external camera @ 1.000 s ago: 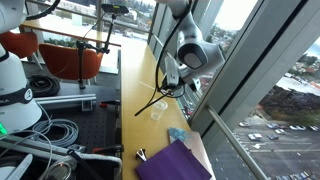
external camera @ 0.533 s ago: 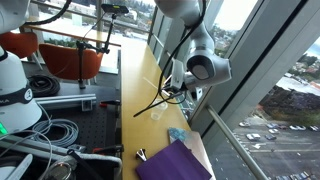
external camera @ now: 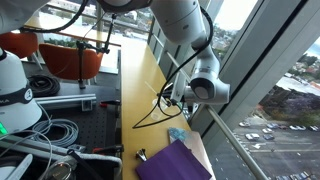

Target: Pick up the clear straw and put it into the cup through the top hole of the lid

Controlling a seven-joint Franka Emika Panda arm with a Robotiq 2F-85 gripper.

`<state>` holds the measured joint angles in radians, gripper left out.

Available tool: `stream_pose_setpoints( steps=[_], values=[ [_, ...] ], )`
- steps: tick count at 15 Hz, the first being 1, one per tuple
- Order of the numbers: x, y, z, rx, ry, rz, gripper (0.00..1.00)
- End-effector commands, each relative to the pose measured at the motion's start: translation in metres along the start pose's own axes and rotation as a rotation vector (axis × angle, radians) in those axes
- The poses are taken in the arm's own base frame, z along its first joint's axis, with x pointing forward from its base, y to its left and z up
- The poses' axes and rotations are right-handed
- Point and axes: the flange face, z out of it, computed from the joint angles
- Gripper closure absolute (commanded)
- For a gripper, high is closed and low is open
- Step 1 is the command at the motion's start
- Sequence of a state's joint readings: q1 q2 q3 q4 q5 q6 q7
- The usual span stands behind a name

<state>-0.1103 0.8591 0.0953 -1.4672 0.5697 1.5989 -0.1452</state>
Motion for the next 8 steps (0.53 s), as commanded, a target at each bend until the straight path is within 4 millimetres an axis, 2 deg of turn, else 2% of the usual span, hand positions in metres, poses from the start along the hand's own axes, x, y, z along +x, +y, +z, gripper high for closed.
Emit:
stream_pose_setpoints(
  steps=[1, 8],
  values=[
    [0.017, -0.004, 0.007, 0.069, -0.050, 0.001, 1.00],
    [0.042, -0.006, 0.027, 0.105, -0.081, 0.003, 1.00]
  ],
)
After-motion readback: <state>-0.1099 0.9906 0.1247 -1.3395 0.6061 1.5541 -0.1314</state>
